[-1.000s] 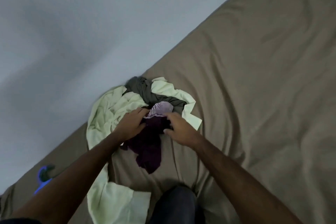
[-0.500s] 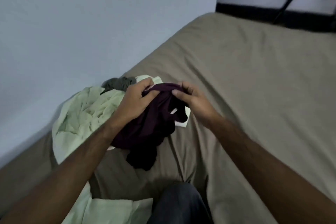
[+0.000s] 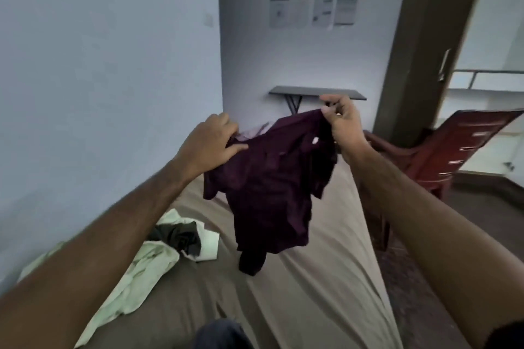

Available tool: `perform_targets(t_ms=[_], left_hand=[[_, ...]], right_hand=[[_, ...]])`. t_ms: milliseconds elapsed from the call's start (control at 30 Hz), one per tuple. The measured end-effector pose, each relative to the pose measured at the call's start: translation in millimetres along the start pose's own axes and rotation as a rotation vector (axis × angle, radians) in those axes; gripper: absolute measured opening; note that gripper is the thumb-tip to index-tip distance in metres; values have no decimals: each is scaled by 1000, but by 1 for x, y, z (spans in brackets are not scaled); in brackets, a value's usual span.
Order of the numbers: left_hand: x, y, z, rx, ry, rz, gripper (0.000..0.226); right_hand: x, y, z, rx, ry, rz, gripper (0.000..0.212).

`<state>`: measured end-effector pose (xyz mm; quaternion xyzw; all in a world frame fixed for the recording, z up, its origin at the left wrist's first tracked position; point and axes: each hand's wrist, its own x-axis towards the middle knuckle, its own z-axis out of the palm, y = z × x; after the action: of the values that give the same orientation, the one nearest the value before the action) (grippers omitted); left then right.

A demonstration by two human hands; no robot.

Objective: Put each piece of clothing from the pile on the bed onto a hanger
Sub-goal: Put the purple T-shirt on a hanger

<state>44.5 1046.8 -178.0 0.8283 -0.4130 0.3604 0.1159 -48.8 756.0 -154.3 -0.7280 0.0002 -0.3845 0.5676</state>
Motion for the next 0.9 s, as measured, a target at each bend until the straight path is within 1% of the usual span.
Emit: perform_targets(t_ms=[67, 167, 233, 333, 400, 467, 500, 533, 600, 633, 667, 700, 767, 800, 833, 867, 900], left_hand=[[7, 5, -3, 179, -46, 69, 47], [-2, -2, 5, 288, -143, 115, 56], [-12, -9, 17, 263, -204, 153, 65], [-21, -19, 33, 169, -351, 170, 72], [-17, -23, 41, 245, -394, 253, 66], [-10, -24, 51, 362, -386, 349, 46], [-6, -23, 55, 390, -377, 335, 34], [-1, -22, 60, 390, -370, 273, 23], [8, -28, 70, 301, -362, 26, 9], [11, -35, 79, 246, -359, -121, 8], [13, -42, 89, 202, -375, -259, 14], [12, -46, 100, 176, -401, -364, 25], [5, -38, 127, 118, -448, -492, 48], [-1, -27, 144, 49, -462, -495, 51], [-7, -14, 162, -36, -475, -439, 50], [-15, 3, 182, -118, -503, -329, 48], [-23, 20, 202, -170, -564, -194, 46]], right_hand=[[3, -1, -37, -71, 89, -16, 19], [-4, 8, -88, -173, 166, -1, 16], [-11, 22, -117, -265, 148, 6, 16], [-11, 51, -150, -407, 23, 83, 10], [-9, 68, -161, -448, -51, 164, 8], [-8, 77, -165, -380, -88, 240, 9], [-8, 79, -166, -287, -88, 286, 8], [-2, 83, -167, -159, -83, 338, 6], [11, 94, -168, 0, -59, 413, 5], [19, 103, -168, -24, -37, 422, 13], [27, 117, -168, -139, -14, 413, 23], [31, 134, -167, -331, -7, 398, 31], [23, 173, -161, -664, -59, 348, 38], [13, 188, -154, -736, -110, 315, 38], [-1, 202, -146, -762, -167, 269, 36], [-16, 212, -137, -766, -235, 224, 33], [-32, 218, -126, -742, -329, 208, 28]])
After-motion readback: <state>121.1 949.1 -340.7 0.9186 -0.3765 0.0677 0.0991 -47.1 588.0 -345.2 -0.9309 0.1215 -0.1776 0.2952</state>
